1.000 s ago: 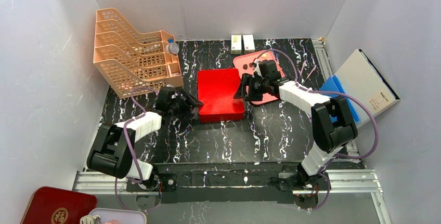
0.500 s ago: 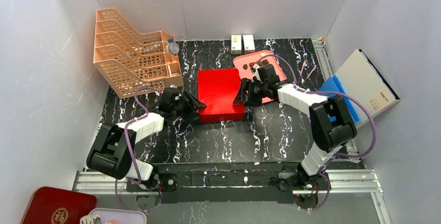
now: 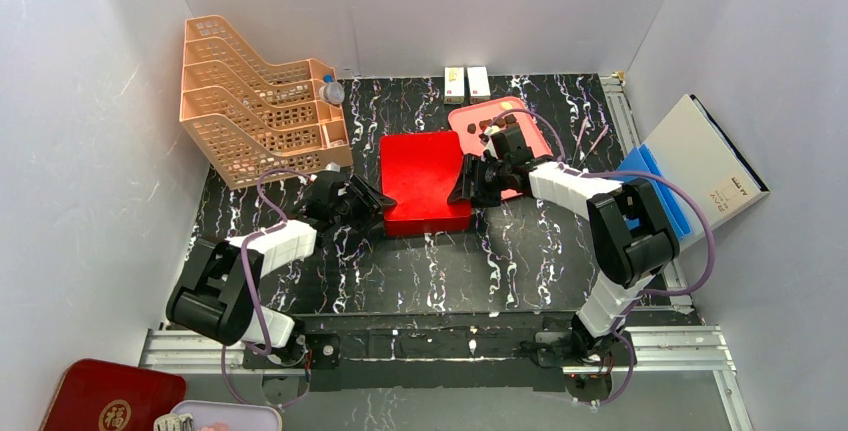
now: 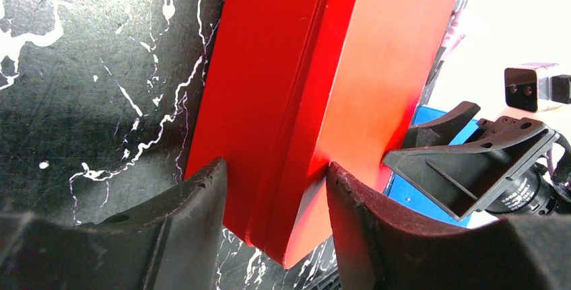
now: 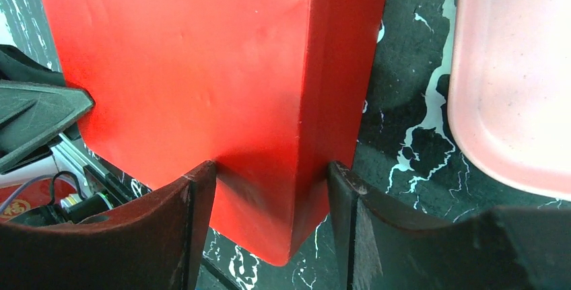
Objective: Pack the chocolate
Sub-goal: Close the box lid on the packing box.
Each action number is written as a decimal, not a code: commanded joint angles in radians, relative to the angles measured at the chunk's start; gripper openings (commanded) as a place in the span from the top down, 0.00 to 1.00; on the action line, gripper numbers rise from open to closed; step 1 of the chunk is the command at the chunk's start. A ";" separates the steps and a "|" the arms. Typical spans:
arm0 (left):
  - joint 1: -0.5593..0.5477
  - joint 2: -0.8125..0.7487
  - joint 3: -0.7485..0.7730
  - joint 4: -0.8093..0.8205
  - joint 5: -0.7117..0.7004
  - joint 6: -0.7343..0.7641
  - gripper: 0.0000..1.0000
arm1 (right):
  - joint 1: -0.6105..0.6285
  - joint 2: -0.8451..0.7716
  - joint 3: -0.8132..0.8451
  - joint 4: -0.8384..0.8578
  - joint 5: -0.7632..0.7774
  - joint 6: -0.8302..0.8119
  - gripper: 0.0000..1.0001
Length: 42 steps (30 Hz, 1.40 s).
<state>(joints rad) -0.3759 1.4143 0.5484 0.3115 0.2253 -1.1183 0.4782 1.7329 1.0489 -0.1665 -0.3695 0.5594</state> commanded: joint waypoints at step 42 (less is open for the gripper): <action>-0.109 0.020 0.029 -0.239 -0.138 0.025 0.90 | 0.115 0.114 0.067 -0.046 0.027 -0.031 0.43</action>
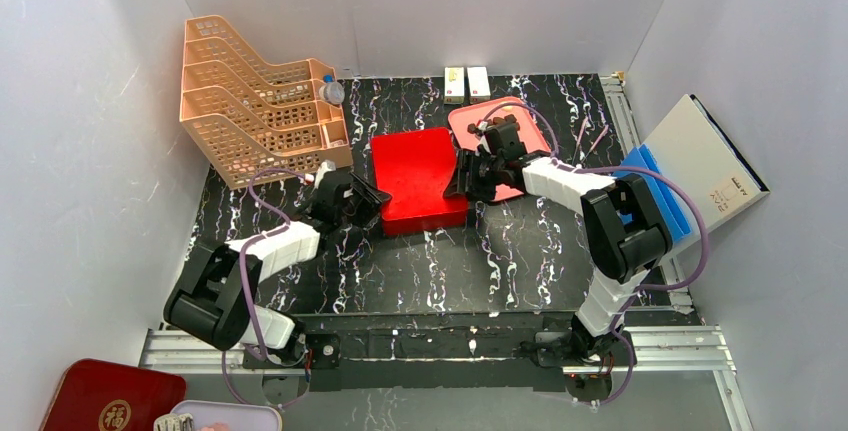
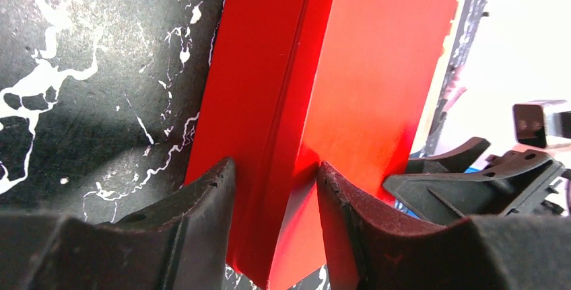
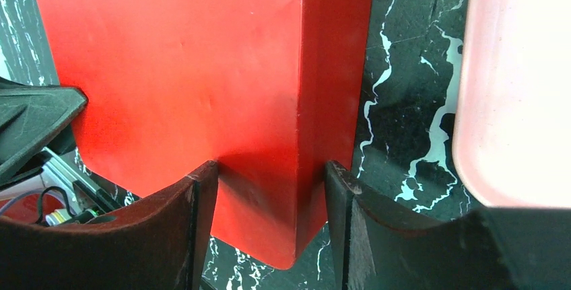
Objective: Pack the chocolate
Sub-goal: Close the box lid on the packing box.
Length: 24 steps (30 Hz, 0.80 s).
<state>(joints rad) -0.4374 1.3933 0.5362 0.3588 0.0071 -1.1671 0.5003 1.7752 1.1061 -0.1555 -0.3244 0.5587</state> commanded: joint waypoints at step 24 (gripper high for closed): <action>0.006 0.018 0.333 -0.650 -0.109 0.290 0.72 | 0.064 0.079 0.061 -0.094 -0.009 -0.045 0.37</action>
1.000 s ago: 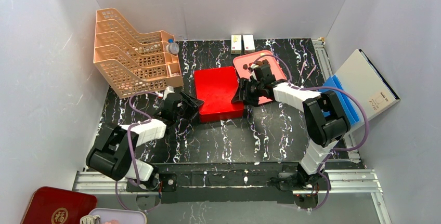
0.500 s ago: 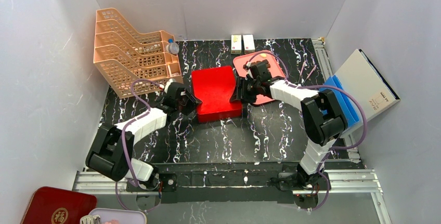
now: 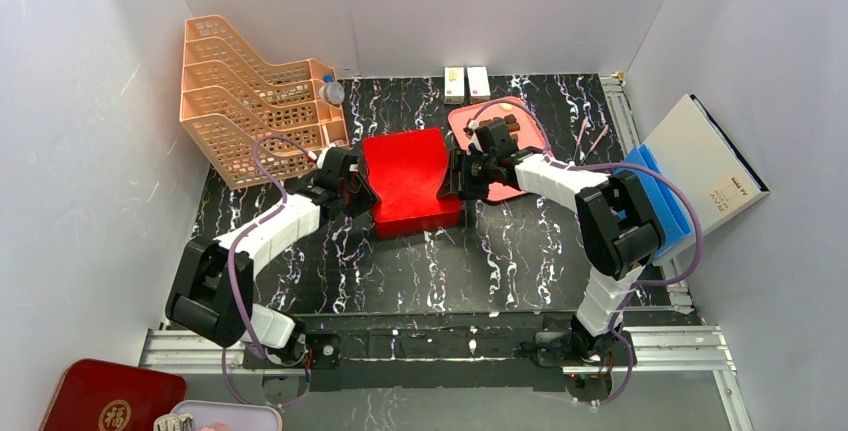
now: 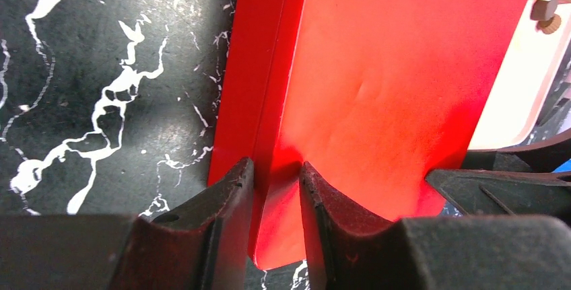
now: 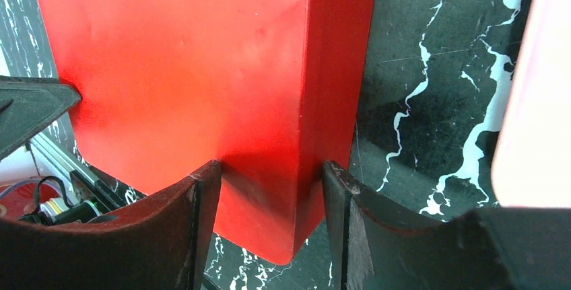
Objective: Pack the chocolate
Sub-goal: Close the box lid on the packing box.
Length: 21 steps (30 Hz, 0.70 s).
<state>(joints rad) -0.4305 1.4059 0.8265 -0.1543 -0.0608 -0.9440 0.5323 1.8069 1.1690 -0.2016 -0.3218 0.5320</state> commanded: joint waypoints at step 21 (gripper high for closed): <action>0.007 -0.019 0.156 -0.246 -0.106 0.207 0.41 | 0.014 0.027 -0.005 -0.038 0.015 -0.005 0.20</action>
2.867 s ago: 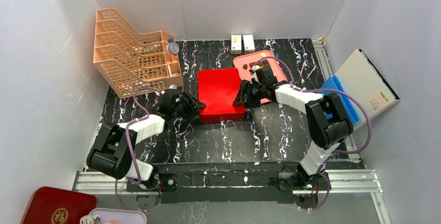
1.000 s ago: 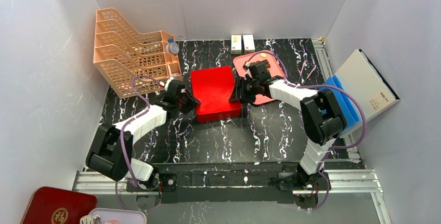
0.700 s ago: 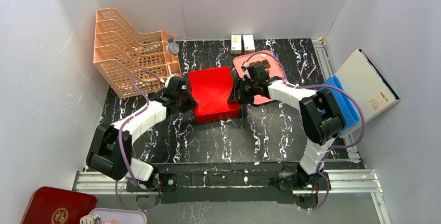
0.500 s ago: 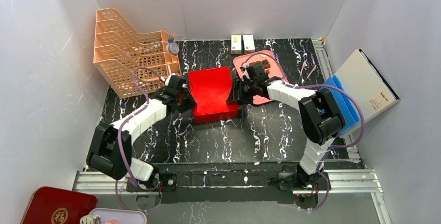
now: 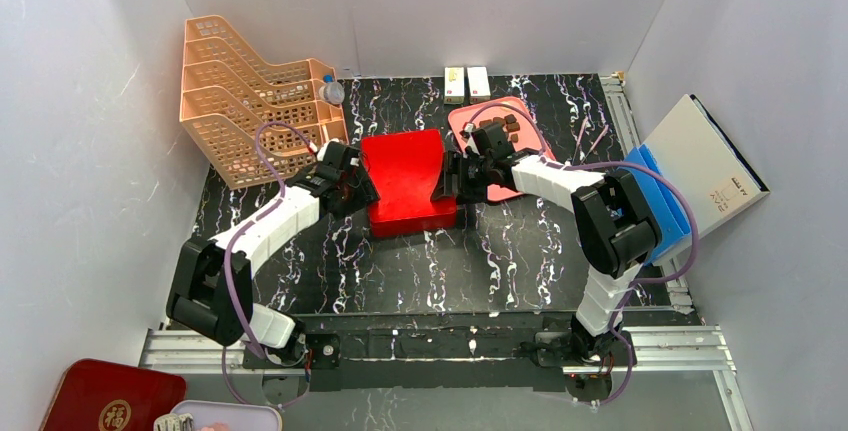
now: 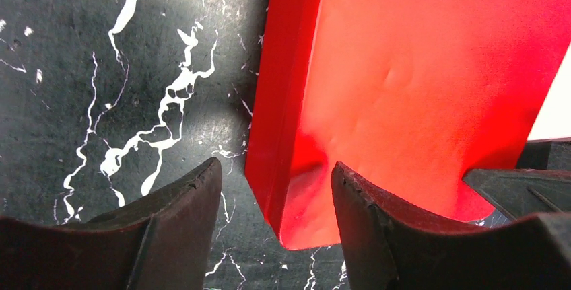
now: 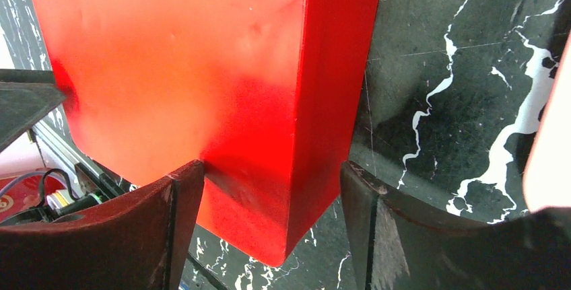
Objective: Pack the chocolate
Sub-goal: Close the box lid on the packing box.
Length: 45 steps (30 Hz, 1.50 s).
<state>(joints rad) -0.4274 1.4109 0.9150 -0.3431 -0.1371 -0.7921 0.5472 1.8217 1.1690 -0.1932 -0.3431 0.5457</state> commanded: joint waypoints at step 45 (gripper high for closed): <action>-0.175 0.138 0.463 -0.508 -0.128 0.242 0.72 | -0.105 -0.128 -0.016 -0.071 0.162 -0.053 0.47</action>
<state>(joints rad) -0.5808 1.5658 1.3571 -0.8013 -0.2260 -0.5392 0.4511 1.7435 1.1656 -0.2531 -0.1928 0.5117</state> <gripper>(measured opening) 0.286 0.524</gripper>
